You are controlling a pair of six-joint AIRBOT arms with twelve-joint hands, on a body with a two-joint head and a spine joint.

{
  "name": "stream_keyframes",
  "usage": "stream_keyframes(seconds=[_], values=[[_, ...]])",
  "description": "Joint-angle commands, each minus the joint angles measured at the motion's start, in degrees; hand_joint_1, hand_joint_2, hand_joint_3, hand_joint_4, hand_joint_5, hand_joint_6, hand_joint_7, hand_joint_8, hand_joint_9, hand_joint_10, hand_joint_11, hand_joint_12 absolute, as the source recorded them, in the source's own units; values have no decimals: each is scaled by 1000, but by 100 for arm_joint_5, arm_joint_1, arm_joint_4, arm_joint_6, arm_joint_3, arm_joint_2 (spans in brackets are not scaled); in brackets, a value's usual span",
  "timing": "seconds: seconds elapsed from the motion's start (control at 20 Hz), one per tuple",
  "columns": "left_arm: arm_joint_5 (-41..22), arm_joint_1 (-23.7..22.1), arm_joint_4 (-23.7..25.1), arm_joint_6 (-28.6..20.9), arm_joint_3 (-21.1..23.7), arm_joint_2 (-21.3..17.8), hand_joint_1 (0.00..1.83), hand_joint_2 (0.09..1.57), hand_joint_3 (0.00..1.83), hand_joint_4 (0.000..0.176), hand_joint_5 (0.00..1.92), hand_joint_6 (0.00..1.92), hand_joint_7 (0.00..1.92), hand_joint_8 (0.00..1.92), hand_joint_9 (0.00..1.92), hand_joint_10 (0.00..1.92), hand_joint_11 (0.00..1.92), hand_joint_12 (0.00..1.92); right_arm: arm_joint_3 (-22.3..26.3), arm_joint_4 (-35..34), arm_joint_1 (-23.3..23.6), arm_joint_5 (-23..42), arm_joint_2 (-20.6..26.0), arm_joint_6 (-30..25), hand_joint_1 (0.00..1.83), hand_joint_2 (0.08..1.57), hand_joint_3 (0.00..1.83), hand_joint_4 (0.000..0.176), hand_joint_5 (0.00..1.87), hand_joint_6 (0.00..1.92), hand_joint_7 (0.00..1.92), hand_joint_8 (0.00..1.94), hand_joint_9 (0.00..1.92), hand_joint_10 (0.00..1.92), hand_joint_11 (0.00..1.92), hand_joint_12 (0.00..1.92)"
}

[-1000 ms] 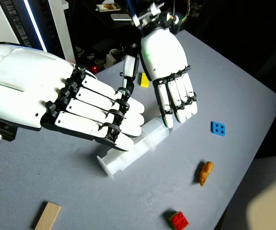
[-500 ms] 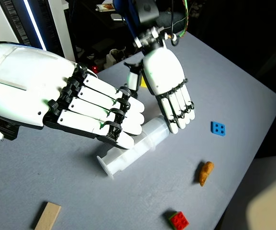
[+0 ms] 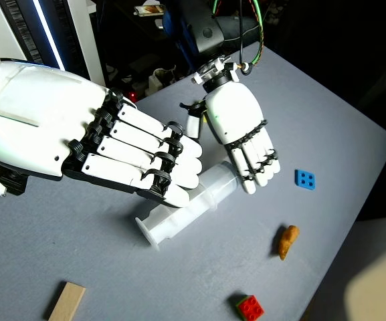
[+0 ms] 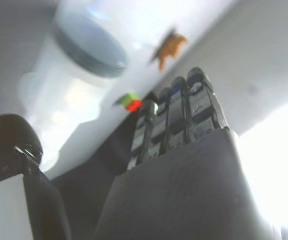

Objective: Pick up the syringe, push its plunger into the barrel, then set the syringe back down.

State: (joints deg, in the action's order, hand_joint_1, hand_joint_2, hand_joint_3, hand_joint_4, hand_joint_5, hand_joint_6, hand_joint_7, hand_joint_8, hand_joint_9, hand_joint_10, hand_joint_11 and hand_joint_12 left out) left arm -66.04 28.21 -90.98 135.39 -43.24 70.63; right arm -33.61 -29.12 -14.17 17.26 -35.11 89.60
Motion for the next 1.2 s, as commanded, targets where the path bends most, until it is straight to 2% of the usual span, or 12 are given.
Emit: stream_keyframes(seconds=[0.0, 0.1, 0.3, 0.4, 0.55, 0.6, 0.65, 0.8, 0.85, 1.0, 1.05, 1.15], values=[[-325, 23, 407, -36, 2, 38, 688, 981, 7, 59, 12, 4, 0, 0, 0, 0, 0, 0, 3, 75, 64, 591, 30, -50, 262, 1151, 1, 0, 178, 2, 127, 1, 65, 6, 0, 256], [-326, 84, 406, -56, -24, 90, 736, 983, 5, 45, 43, 13, 0, 0, 0, 0, 0, 0, 3, 75, 64, 591, 29, -51, 231, 1150, 0, 0, 173, 0, 125, 0, 74, 8, 0, 268], [-325, 188, 406, -88, -221, 260, 624, 1021, 16, 59, 0, 0, 0, 0, 0, 0, 0, 0, 3, 75, 66, 591, 26, -57, 230, 1161, 2, 0, 136, 1, 97, 1, 49, 1, 0, 165], [-325, 229, 407, -88, -312, 306, 670, 1005, 4, 49, 26, 9, 0, 0, 0, 0, 0, 0, 3, 75, 66, 591, 24, -61, 236, 1156, 0, 0, 141, 2, 118, 4, 74, 7, 0, 209], [-326, 299, 408, -88, -453, 358, 641, 989, 0, 61, 0, 0, 0, 0, 0, 0, 0, 0, 3, 75, 66, 590, 21, -67, 196, 1167, 3, 0, 141, 1, 110, 0, 78, 4, 0, 251], [-326, 321, 409, -87, -483, 363, 642, 992, 0, 55, 1, 0, 0, 0, 0, 0, 0, 0, 3, 75, 65, 589, 20, -69, 210, 1161, 0, 0, 150, 3, 119, 2, 84, 4, 0, 268], [-328, 347, 411, -87, -506, 366, 643, 997, 1, 35, 0, 0, 0, 0, 0, 0, 0, 0, 3, 75, 65, 586, 18, -70, 207, 1160, 0, 0, 141, 0, 111, 0, 83, 2, 0, 218], [-345, 388, 513, -87, -553, 387, 654, 985, 0, 36, 0, 0, 0, 0, 0, 0, 0, 0, 4, 75, 65, 577, 17, -70, 216, 1160, 0, 0, 127, 2, 104, 0, 75, 1, 0, 201], [-345, 394, 513, -87, -577, 405, 609, 1016, 10, 47, 0, 0, 0, 0, 0, 0, 0, 0, 4, 75, 65, 577, 17, -70, 202, 1161, 0, 0, 127, 2, 108, 2, 79, 3, 0, 208], [-344, 397, 545, -88, -651, 486, 624, 1002, 0, 47, 11, 3, 0, 0, 0, 0, 0, 0, 4, 75, 64, 577, 14, -71, 213, 1165, 1, 0, 130, 1, 111, 1, 82, 2, 0, 160], [-344, 392, 545, -88, -675, 515, 613, 1009, 3, 55, 1, 0, 0, 0, 0, 0, 0, 0, 4, 75, 64, 576, 12, -71, 213, 1166, 1, 0, 128, 0, 106, 0, 77, 0, 0, 156], [-341, 386, 545, -88, -729, 584, 599, 1025, 9, 42, 0, 0, 0, 0, 0, 0, 0, 0, 4, 75, 64, 573, 8, -73, 222, 1163, 0, 0, 120, 2, 98, 2, 70, 2, 0, 140]])
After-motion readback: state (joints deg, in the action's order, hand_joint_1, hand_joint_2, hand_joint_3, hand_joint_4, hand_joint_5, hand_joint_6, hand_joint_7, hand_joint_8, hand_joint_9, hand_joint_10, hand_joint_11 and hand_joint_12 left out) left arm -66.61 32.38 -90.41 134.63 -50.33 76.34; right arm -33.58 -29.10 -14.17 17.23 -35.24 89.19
